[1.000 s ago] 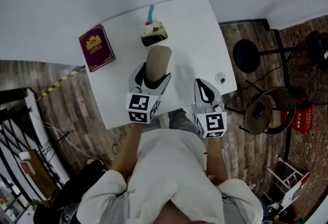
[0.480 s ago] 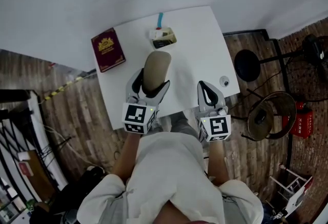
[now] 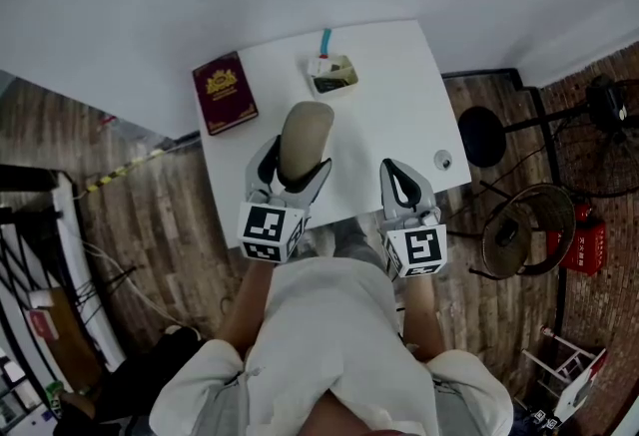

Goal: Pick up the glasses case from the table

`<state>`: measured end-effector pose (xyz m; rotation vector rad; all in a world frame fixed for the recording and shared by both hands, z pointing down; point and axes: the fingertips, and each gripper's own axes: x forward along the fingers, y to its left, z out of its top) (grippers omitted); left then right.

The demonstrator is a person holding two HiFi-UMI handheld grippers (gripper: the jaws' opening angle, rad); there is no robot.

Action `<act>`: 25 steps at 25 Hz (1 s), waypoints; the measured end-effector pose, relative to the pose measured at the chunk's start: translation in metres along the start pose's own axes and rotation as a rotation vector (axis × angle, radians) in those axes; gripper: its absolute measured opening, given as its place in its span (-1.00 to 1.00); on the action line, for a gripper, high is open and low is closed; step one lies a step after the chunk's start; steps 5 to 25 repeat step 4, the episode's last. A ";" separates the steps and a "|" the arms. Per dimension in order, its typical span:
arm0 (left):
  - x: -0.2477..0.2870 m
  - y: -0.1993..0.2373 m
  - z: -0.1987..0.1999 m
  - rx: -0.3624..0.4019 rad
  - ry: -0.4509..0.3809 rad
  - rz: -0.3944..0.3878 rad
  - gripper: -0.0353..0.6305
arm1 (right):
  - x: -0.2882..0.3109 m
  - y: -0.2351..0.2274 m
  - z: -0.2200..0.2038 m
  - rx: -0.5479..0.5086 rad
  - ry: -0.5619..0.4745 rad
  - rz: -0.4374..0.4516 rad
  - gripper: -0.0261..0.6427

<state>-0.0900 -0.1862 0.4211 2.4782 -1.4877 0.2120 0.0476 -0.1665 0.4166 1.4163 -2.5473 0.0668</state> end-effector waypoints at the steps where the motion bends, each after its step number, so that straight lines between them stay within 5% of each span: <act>1: -0.003 0.002 0.000 -0.002 -0.003 0.001 0.34 | 0.001 0.003 0.002 -0.003 -0.003 0.002 -0.91; 25: -0.010 0.008 0.000 -0.007 -0.010 0.003 0.35 | 0.003 0.014 0.006 -0.010 -0.009 0.006 -0.91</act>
